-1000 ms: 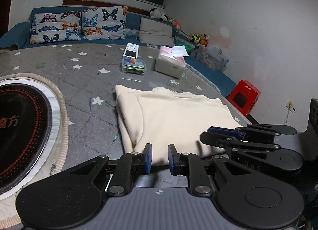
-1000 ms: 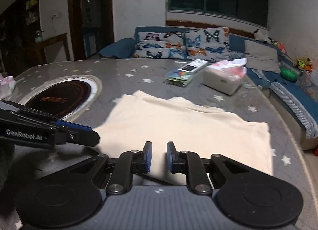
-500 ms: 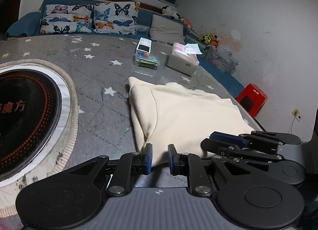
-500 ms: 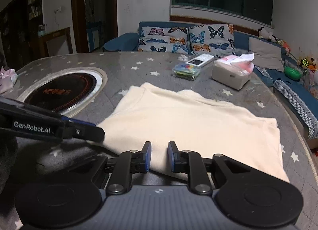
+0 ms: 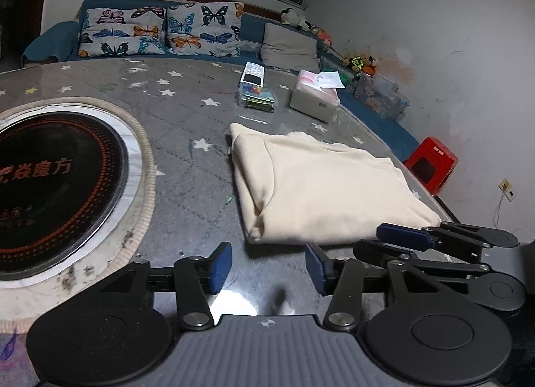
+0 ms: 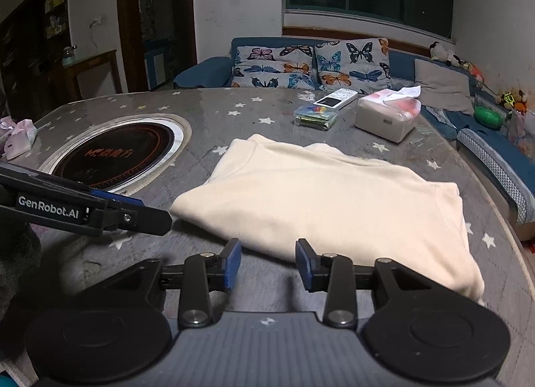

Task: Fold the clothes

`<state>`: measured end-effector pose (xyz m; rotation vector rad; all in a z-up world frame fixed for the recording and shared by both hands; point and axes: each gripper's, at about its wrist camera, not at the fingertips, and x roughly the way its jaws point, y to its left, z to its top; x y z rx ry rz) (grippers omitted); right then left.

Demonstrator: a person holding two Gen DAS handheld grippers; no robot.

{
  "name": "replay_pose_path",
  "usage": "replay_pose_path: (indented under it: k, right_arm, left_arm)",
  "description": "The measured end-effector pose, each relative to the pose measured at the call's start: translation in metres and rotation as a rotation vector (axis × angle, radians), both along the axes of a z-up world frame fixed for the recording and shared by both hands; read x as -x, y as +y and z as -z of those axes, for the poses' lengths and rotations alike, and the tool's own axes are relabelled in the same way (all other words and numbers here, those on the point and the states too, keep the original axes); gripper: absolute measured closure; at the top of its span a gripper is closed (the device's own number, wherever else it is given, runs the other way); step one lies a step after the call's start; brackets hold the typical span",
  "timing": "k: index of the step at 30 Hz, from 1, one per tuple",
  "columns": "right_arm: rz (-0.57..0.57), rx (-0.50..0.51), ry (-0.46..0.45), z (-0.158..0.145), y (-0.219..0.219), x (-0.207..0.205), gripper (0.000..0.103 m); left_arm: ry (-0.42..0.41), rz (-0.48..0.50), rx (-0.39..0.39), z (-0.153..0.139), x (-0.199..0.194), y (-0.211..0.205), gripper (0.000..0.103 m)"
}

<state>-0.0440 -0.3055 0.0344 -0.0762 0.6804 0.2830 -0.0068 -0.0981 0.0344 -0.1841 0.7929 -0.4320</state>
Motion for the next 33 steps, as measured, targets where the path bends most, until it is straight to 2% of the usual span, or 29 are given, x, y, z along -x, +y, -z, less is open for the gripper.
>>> replay_pose_path:
  k: [16, 20, 22, 26, 28, 33]
  right_arm:
    - [0.063, -0.039, 0.009, 0.006, -0.002, 0.028, 0.041]
    - [0.079, -0.042, 0.007, 0.006, -0.003, 0.034, 0.039]
    - [0.088, -0.042, 0.005, 0.006, -0.004, 0.036, 0.029]
    - [0.105, -0.041, 0.000, 0.005, -0.005, 0.041, 0.027]
    - [0.114, -0.041, -0.002, 0.004, -0.006, 0.044, 0.019]
    - [0.136, -0.040, -0.009, 0.003, -0.008, 0.051, 0.014]
  left_arm:
    - [-0.045, -0.013, -0.082, -0.004, 0.029, 0.000, 0.013]
    - [-0.054, -0.006, -0.090, -0.005, 0.035, -0.001, 0.010]
    - [-0.057, -0.002, -0.093, -0.006, 0.038, -0.002, 0.007]
    - [-0.065, 0.004, -0.102, -0.007, 0.044, -0.005, 0.003]
    - [-0.069, 0.005, -0.104, -0.007, 0.046, -0.005, 0.000]
    - [-0.072, 0.003, -0.109, -0.007, 0.051, -0.005, 0.000]
